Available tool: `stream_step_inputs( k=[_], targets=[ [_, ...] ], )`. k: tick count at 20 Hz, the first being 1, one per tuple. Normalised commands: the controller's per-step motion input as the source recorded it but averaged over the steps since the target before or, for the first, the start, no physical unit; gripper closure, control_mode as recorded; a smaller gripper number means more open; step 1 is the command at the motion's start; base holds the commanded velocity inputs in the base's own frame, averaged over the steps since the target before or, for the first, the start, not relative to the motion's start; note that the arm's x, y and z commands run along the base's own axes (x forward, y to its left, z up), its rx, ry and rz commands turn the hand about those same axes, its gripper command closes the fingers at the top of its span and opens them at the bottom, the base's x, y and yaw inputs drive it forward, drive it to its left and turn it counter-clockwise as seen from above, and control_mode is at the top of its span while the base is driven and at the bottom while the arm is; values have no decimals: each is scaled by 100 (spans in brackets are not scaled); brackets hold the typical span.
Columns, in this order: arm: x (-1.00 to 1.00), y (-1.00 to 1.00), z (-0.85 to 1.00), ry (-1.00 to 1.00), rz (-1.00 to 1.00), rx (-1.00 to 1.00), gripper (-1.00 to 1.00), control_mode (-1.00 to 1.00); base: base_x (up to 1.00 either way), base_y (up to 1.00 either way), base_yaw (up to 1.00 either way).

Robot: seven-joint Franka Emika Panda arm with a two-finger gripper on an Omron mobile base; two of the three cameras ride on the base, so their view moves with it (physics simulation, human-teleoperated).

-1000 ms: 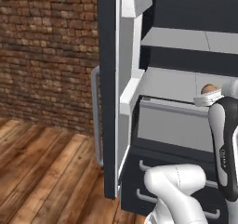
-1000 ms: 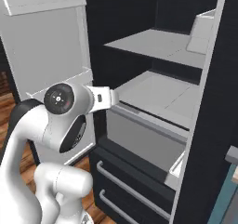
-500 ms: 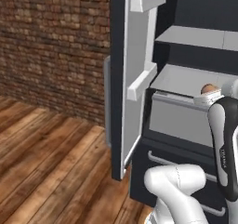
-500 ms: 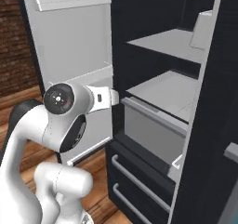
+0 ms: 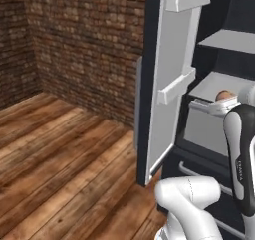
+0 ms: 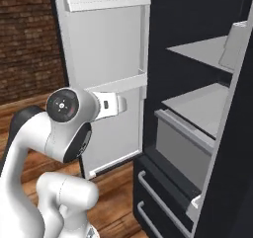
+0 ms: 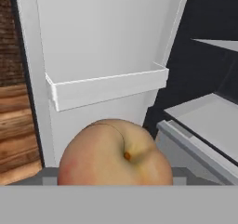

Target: Retrieve the apple and peach from the fridge and place them into the bowl on the dining table.

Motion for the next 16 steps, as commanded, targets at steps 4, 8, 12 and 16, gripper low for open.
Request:
stream_step_inputs(
  k=[4, 8, 12, 16],
  targets=[
    [0, 0, 0, 0, 0, 0, 100, 100, -57, 20, 49],
    [0, 0, 0, 0, 0, 0, 100, 100, -41, 36, 47],
    [0, 0, 0, 0, 0, 0, 100, 100, -18, 41, 43],
    [0, 0, 0, 0, 0, 0, 100, 100, -2, 44, 38]
  ],
)
